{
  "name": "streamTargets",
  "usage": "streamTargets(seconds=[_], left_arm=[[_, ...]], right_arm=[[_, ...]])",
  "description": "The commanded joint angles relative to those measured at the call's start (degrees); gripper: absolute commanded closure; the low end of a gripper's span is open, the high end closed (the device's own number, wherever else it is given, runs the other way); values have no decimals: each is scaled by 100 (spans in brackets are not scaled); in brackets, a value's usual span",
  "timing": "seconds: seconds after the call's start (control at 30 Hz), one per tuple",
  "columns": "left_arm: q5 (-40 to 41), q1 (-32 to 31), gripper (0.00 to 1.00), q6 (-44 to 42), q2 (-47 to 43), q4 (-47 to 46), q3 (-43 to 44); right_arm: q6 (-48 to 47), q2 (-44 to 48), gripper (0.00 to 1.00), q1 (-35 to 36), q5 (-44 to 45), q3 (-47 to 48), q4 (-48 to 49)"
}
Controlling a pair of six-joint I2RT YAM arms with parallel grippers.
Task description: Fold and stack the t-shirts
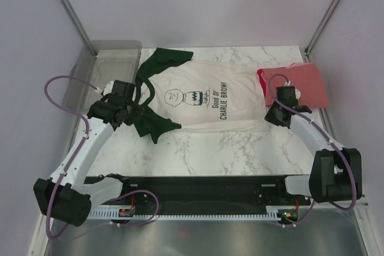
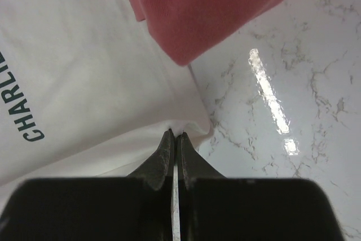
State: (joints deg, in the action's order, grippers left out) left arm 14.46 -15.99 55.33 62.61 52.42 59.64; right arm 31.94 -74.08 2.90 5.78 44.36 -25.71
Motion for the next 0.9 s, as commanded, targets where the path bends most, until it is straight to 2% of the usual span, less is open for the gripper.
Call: streamTargets(seconds=[0.0,0.5,0.87], left_arm=[[488,-10,98,294,382,-171,531],[822,8,98,180,2517,-224,2165],[918,26,98,-75,3749,-233,3518]], right_arm=[[22,-333,100,18,538,415,172],[58,-1406,100,18,503,1321,426],[110,-2075,100,79,591,1733,629]])
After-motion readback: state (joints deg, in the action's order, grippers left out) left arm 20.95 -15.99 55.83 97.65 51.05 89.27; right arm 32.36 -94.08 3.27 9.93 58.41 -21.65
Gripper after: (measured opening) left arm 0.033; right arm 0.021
